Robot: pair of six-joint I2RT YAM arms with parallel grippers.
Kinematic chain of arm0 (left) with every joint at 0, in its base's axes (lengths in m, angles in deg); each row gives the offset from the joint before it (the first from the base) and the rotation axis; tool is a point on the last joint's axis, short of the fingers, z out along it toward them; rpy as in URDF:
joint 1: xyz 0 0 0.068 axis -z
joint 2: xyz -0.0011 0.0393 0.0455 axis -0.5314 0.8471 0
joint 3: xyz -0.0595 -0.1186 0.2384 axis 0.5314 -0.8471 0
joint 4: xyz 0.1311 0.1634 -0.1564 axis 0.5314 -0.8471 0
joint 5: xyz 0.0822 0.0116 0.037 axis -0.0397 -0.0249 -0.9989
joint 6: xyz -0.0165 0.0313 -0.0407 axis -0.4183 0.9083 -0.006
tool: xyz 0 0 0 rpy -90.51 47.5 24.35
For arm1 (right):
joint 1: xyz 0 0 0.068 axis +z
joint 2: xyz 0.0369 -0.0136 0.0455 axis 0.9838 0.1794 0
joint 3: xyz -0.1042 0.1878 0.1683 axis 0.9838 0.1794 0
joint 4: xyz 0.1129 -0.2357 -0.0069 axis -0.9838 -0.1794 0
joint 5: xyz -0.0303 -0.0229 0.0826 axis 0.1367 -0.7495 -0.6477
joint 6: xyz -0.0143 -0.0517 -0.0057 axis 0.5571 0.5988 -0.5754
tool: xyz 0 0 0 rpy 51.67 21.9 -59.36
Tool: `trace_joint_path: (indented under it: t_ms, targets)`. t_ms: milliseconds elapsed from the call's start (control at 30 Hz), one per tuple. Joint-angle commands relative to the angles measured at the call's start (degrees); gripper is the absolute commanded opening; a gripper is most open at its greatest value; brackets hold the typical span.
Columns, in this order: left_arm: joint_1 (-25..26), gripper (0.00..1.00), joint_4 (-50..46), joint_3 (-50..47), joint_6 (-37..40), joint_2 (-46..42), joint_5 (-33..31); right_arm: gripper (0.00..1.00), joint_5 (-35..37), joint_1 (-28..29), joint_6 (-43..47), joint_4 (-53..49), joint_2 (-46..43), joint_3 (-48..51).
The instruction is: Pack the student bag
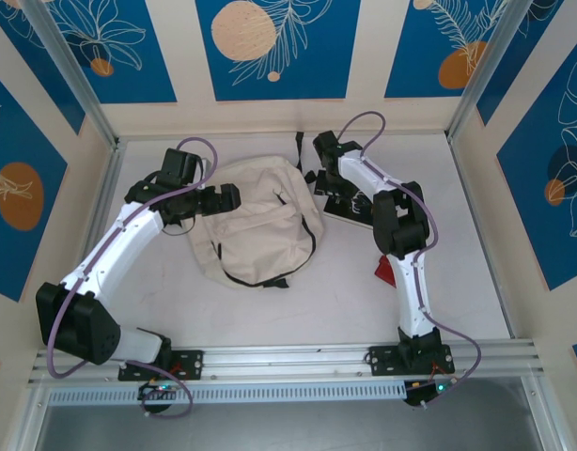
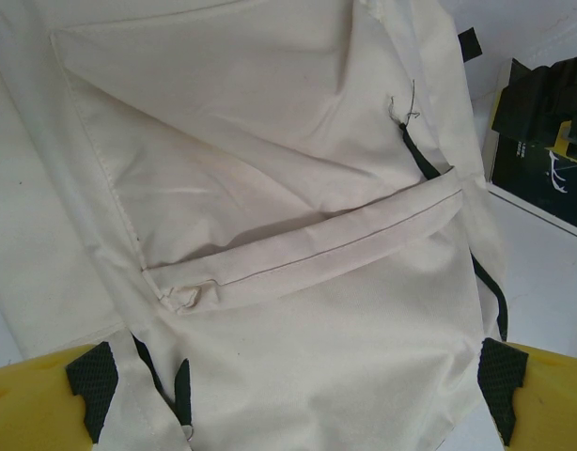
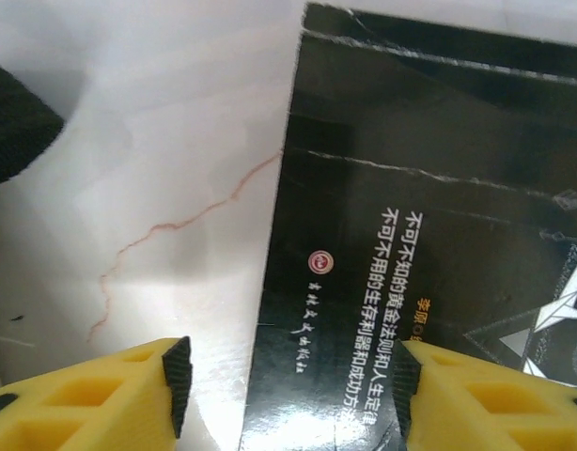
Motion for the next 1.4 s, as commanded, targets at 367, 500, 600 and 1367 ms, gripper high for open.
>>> trace_joint_path:
  t_ms: [367,500,600,1367]
  targets:
    - [-0.86,1.00,0.64,-0.82,-0.19,-0.24,0.41,0.47,-4.05,-1.36,5.46,-6.78,-0.54,6.89]
    - [-0.79,1.00,0.87,-0.92,-0.30,-0.29,0.55,0.46,-5.09,-1.70,9.27,-6.25,-4.97,15.20]
    - [-0.86,1.00,0.90,-0.79,-0.30,-0.16,0.76,0.46,-5.17,-1.51,10.83,-6.07,-8.36,21.37]
    - [-0.81,1.00,0.81,-0.74,-0.57,-0.69,1.90,0.64,-0.37,-6.93,-13.56,-4.31,-16.86,18.29]
